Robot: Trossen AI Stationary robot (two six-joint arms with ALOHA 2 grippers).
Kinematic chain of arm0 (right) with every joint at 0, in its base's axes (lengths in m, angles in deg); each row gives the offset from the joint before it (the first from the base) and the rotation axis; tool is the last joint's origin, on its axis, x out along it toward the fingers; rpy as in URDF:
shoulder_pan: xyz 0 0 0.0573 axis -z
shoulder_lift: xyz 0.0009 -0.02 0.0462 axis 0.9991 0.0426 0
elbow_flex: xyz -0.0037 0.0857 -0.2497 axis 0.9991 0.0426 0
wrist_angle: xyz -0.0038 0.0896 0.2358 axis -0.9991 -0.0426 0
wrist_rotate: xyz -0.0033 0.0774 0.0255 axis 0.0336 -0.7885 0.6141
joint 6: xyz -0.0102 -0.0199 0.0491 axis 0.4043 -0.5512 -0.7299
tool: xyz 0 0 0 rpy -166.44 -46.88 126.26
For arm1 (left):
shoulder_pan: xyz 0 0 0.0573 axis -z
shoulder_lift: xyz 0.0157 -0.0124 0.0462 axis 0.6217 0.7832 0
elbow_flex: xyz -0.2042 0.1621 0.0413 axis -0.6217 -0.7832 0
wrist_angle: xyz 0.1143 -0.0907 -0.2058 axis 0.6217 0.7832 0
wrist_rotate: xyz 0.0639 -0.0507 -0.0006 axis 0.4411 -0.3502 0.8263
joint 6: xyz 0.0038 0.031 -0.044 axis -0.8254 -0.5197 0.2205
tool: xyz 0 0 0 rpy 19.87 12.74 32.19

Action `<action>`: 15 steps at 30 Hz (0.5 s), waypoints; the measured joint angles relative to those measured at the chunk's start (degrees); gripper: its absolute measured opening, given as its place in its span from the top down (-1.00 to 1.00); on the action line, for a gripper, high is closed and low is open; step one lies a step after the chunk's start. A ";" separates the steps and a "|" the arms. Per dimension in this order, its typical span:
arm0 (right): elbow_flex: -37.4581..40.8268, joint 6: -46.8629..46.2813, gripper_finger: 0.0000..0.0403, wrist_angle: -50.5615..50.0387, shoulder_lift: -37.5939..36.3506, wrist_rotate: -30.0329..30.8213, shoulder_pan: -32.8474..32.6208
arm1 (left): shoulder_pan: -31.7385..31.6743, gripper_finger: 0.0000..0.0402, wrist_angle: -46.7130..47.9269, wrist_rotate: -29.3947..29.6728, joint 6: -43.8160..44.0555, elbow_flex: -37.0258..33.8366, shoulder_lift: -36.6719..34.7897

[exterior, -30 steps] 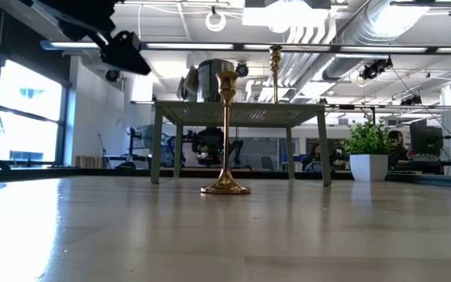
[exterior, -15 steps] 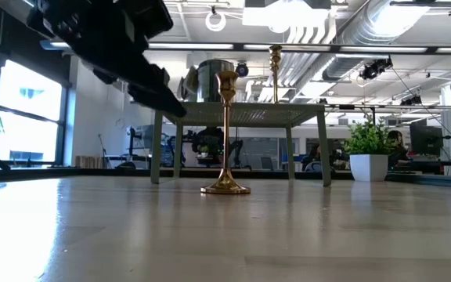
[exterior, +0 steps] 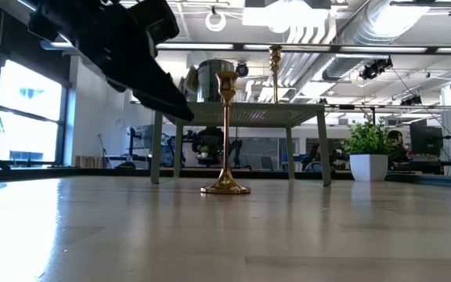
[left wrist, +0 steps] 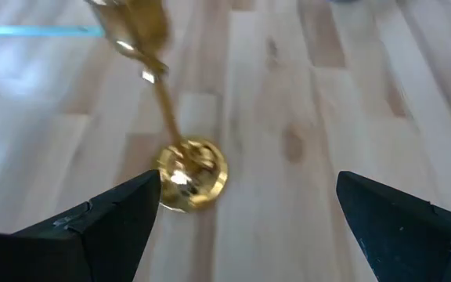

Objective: Pick & Place candle stick holders
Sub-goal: Put the gold candle holder on the shelf

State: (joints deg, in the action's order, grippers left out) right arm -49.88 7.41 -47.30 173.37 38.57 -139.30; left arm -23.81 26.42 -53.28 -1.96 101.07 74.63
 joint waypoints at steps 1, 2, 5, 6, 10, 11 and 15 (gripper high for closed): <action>-0.01 0.03 -0.93 0.00 0.00 0.00 0.00 | -0.01 -0.88 -0.53 0.73 0.01 0.00 0.00; -0.01 0.04 -0.93 0.00 0.00 0.00 0.00 | -0.02 -0.88 -1.11 1.20 -0.03 0.00 0.00; 0.01 0.08 -0.93 -0.02 0.00 0.00 0.00 | 0.00 -0.88 -2.77 2.32 -0.11 0.00 0.00; 0.00 0.08 -0.93 -0.02 0.00 0.00 0.00 | 0.00 -0.88 -3.18 2.34 -0.11 0.00 -0.01; -0.01 0.16 -0.93 -0.04 0.00 0.00 0.00 | -0.02 -0.88 -4.83 2.38 -0.11 0.00 0.04; 0.00 0.17 -0.93 -0.05 0.00 0.00 0.00 | -0.02 -0.88 -6.10 2.47 -0.11 0.00 0.68; -0.01 0.17 -0.93 -0.30 0.00 0.00 0.00 | -0.02 -0.88 -11.60 2.11 -1.23 -0.01 3.73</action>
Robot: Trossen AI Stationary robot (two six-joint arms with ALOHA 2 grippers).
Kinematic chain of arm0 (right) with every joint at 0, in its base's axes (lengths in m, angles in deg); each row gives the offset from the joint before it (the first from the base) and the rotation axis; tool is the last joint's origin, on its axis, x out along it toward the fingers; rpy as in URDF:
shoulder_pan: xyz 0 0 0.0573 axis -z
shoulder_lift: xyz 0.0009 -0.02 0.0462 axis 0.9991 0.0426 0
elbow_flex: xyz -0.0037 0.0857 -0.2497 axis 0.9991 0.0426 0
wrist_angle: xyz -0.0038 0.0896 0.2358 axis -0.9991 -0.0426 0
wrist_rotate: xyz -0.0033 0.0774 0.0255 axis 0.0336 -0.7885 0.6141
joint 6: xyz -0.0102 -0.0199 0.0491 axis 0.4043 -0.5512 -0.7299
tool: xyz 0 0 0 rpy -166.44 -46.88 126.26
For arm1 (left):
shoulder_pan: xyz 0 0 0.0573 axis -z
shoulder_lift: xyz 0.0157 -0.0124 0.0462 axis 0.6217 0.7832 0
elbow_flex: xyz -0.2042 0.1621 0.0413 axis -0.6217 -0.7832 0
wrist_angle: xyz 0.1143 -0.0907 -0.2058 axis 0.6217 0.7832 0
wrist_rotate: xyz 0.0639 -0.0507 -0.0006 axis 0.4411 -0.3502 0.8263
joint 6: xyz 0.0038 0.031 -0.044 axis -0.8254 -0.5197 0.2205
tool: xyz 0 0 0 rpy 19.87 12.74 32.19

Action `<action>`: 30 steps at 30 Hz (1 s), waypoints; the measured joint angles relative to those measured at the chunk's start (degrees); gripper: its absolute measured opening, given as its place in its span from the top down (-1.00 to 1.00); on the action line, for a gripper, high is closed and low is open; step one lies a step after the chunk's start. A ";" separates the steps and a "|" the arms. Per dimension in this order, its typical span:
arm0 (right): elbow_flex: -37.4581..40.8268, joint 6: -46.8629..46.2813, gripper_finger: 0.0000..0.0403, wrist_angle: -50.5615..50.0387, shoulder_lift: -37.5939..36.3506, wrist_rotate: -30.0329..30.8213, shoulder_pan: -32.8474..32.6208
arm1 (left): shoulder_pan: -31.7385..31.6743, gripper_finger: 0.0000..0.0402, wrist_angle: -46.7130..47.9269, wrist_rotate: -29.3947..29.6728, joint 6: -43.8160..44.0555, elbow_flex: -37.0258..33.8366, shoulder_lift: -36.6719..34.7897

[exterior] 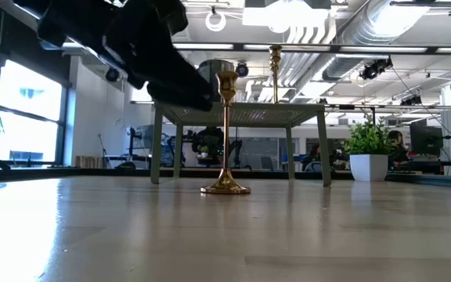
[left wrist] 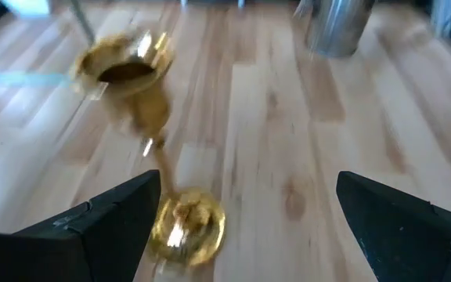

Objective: Pick & Place candle stick holders
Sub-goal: Put the gold candle holder on the shelf

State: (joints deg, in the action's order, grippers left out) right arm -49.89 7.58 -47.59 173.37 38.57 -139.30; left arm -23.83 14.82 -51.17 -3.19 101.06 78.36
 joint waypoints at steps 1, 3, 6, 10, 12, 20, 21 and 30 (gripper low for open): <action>-0.01 -0.02 -0.93 -0.05 0.00 -0.03 0.00 | 0.00 -0.88 -1.68 -0.01 -0.54 0.08 1.03; -0.01 -0.06 -0.93 -0.07 0.00 -0.03 0.00 | 0.00 -0.88 -3.03 1.22 -1.83 0.03 2.55; 0.01 -0.26 -0.93 -0.14 0.00 -0.05 -0.02 | -0.01 -0.88 -5.82 2.31 -2.81 0.01 3.85; -0.01 -0.13 -0.93 -0.14 0.00 -0.31 -0.02 | -0.54 -0.88 -6.97 2.73 -3.03 0.01 4.17; 0.00 -0.05 -0.93 -0.19 0.00 -0.31 -0.02 | -1.38 -0.88 -6.50 3.01 -2.87 0.01 4.29; -0.01 -0.08 -0.93 -0.14 0.00 -0.30 -0.02 | -7.61 -0.88 -8.57 -2.43 -0.65 0.05 5.88; -0.01 -0.07 -0.93 -0.16 0.00 -0.28 -0.02 | -8.03 -0.88 -8.73 -3.07 -0.67 0.05 6.13; 0.00 -0.08 -0.93 -0.23 0.00 -0.71 -0.02 | -8.25 -0.42 -11.57 -5.42 -1.75 0.03 7.41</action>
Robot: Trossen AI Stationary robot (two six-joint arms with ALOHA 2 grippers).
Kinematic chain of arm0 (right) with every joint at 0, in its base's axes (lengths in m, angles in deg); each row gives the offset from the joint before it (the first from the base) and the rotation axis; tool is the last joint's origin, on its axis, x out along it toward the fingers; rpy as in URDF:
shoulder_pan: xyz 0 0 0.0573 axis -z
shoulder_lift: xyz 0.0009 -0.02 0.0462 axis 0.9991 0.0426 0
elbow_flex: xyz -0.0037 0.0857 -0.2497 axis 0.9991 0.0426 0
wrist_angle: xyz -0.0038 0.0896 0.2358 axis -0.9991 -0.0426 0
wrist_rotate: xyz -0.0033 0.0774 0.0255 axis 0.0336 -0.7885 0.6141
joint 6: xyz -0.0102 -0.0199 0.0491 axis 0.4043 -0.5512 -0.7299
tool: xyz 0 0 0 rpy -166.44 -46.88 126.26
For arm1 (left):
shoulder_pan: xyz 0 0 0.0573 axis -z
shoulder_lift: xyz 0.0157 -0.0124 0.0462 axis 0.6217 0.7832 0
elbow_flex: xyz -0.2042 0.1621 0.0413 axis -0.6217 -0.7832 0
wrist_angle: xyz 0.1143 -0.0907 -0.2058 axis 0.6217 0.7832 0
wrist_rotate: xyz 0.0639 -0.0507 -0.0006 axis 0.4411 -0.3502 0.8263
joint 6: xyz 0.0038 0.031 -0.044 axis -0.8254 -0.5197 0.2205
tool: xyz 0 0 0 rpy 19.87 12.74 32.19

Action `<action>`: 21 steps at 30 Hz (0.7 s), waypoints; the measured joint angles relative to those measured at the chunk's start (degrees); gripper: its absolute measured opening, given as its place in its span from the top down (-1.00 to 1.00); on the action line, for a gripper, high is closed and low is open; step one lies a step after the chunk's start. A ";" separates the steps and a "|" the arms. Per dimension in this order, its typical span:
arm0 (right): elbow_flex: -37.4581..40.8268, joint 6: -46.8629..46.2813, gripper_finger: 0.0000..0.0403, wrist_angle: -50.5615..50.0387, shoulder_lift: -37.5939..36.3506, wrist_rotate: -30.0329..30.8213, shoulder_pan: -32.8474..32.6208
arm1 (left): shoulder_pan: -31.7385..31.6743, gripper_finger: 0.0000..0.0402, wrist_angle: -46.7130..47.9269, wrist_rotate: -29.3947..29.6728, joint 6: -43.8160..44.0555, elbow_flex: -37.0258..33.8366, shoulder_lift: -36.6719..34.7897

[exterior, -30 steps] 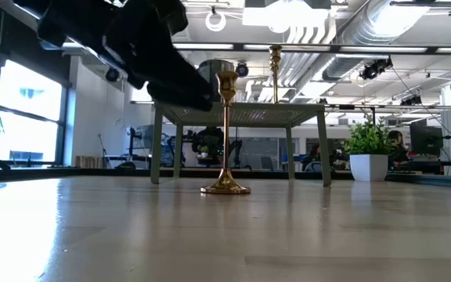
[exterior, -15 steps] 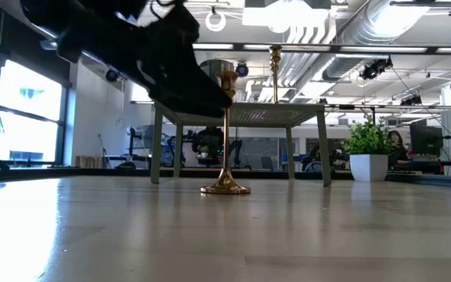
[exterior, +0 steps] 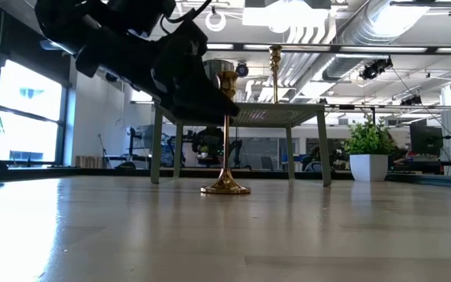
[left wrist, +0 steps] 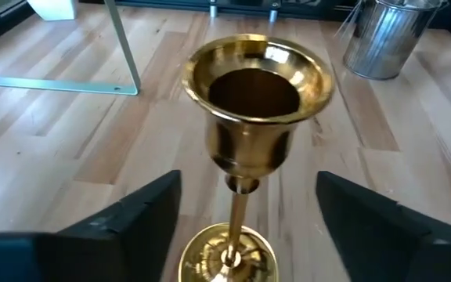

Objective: Pick & Place candle stick holders
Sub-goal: Put the gold candle holder on the shelf

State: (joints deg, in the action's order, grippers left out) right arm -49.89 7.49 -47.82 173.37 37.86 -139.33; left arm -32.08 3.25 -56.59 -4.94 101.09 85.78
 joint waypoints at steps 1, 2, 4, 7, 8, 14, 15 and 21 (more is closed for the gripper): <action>-0.01 0.00 -0.93 0.02 0.00 -0.15 0.00 | -0.01 -0.34 0.00 0.02 -0.33 0.00 0.00; 0.00 -0.02 -0.93 0.03 0.00 -0.34 0.00 | -0.01 -0.26 0.00 0.03 -0.93 0.00 0.00; -0.01 -0.03 -0.93 0.04 0.00 -0.38 0.00 | -0.03 -0.09 0.00 0.13 -1.95 0.00 0.00; -0.01 -0.41 -0.93 0.04 0.00 -0.41 0.00 | -0.01 0.22 0.17 0.13 -2.53 0.00 0.00; 0.00 -0.42 -0.93 0.04 0.00 -0.41 0.00 | -0.01 0.34 0.24 0.11 -2.54 0.00 0.00; 0.02 -0.42 -0.93 -0.01 0.02 -0.39 0.00 | 0.01 0.91 0.23 -1.77 -4.09 0.00 0.02; 0.01 -0.42 -0.93 -0.16 0.02 -0.39 0.00 | 0.01 0.89 0.21 -1.89 -4.07 0.00 0.02; 0.02 -0.96 -0.93 -0.85 0.02 -0.45 0.00 | 0.02 0.95 -1.15 -3.85 -4.06 -0.03 -0.08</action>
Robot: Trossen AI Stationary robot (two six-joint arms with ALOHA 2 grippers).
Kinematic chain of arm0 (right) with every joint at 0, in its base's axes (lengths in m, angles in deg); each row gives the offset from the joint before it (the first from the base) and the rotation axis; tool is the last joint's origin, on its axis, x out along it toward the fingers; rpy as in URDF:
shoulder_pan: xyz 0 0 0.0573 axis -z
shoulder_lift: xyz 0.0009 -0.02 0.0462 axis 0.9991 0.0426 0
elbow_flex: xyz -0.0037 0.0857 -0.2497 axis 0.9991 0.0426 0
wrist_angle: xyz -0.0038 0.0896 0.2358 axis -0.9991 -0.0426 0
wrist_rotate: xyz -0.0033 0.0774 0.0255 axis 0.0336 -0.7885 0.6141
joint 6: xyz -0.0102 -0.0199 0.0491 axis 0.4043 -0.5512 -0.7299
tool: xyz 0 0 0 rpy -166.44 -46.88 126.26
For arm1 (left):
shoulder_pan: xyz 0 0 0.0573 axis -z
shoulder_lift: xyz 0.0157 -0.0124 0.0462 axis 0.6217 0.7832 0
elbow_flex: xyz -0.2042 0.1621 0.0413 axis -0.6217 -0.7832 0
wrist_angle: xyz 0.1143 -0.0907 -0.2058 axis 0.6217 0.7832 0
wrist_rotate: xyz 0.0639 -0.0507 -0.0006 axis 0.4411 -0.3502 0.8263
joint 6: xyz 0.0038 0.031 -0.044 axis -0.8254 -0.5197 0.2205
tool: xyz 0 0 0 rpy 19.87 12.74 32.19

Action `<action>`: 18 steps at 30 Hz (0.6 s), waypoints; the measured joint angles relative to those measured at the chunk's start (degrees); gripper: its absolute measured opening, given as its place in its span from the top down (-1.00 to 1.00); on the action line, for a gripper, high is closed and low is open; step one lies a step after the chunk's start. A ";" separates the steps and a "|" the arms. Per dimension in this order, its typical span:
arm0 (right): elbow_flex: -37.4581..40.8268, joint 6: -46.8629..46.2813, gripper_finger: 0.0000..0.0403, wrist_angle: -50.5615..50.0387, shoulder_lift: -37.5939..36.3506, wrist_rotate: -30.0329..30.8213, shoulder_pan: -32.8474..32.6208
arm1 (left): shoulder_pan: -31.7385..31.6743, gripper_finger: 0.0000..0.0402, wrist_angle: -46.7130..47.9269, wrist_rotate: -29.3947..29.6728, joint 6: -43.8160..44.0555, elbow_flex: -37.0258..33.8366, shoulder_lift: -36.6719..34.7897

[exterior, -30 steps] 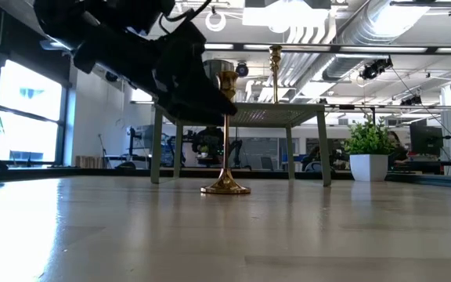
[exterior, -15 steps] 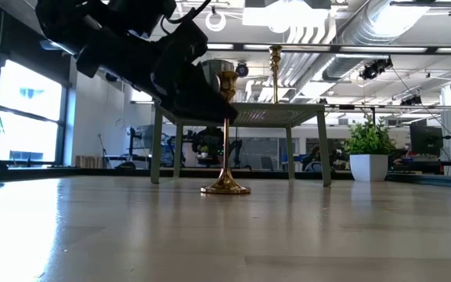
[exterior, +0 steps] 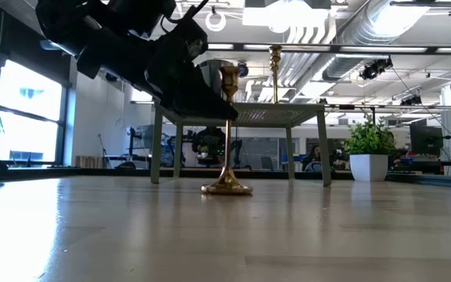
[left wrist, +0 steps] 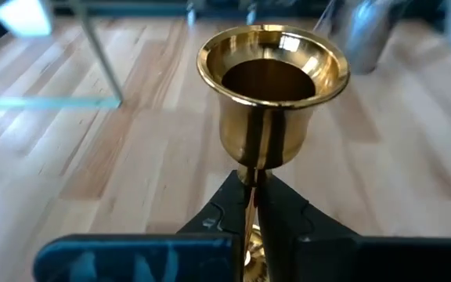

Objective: Pick & Place candle stick holders
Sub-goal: Put the gold candle holder on the shelf

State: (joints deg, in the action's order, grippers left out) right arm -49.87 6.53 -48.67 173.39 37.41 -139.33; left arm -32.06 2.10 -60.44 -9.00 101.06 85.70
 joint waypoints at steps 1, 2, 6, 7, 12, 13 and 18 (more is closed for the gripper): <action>-0.02 -0.02 -0.93 0.00 0.00 -0.29 0.00 | -0.01 0.94 -0.78 -0.80 0.00 -0.01 -0.37; -0.02 -0.10 -0.93 -0.04 0.00 -0.33 -0.02 | 0.01 0.93 -1.42 -1.55 0.01 0.12 -0.86; -0.02 -0.80 -0.93 -0.39 0.00 -0.62 -0.02 | 1.36 0.96 -0.92 -3.36 -1.06 1.89 -3.91; -0.02 -1.16 -0.93 -0.46 0.00 -1.21 -0.02 | 1.97 0.96 -0.85 -3.70 -1.65 2.22 -4.84; -0.02 -3.61 -0.93 0.11 0.02 -6.50 0.29 | 5.01 0.96 0.09 -5.00 -4.53 3.82 -9.83; -0.02 -3.97 -0.93 0.37 0.02 -6.98 0.43 | 5.68 0.96 0.69 -5.05 -4.77 3.91 -10.64; -0.02 -4.04 -0.93 -0.13 0.02 -3.19 2.55 | 8.50 0.96 -1.28 -10.10 -6.23 5.39 -11.05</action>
State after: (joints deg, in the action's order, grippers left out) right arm -49.89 2.49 -48.81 173.42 34.21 -136.78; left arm -23.56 0.82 -70.53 -15.23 106.44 74.65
